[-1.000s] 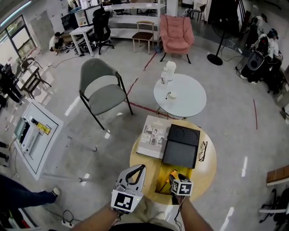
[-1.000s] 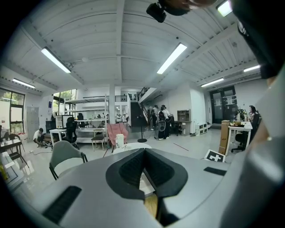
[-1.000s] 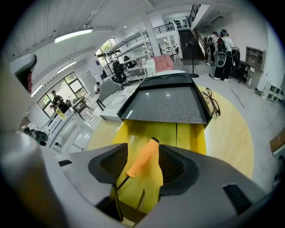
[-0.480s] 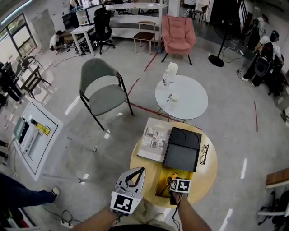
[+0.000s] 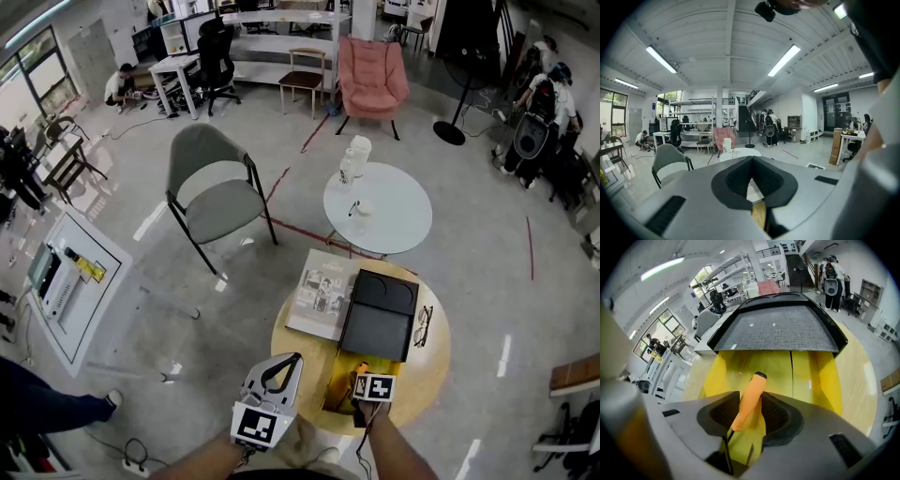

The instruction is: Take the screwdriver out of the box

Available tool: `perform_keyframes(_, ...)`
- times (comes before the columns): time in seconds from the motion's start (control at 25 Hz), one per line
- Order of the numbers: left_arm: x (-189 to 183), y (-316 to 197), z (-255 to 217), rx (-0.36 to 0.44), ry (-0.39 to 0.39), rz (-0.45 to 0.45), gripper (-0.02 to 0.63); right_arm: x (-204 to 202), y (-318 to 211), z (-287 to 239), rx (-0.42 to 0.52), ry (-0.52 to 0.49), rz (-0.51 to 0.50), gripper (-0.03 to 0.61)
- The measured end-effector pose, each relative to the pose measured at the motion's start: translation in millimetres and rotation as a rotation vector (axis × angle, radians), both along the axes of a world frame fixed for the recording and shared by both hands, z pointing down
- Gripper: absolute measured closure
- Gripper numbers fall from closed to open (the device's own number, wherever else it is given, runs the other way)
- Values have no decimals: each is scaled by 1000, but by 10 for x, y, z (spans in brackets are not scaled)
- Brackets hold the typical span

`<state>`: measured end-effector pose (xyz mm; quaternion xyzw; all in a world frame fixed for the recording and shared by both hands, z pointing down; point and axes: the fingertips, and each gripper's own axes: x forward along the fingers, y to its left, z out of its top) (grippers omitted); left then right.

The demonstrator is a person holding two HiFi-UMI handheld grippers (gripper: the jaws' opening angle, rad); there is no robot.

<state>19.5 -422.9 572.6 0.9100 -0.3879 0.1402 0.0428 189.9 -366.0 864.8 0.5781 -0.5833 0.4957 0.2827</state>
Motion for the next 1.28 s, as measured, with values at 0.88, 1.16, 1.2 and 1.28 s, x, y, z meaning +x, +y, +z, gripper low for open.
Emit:
perform_keyframes(0.88,63,421,-537,72,68,-24,601,158,311,-1513,571,-24,-54,457)
perform_keyframes(1.16,100,586,-642,53,69,-23,601,173,570,-1925,673,18,-113,457)
perform_keyframes(1.2,97,600,-665,54,79,-33,601,172,602,-1986,689,19,-118,458)
perform_keyframes(1.28,93,638,-715,55,100,-51,601,181,669,-2110,716,12,-117,457)
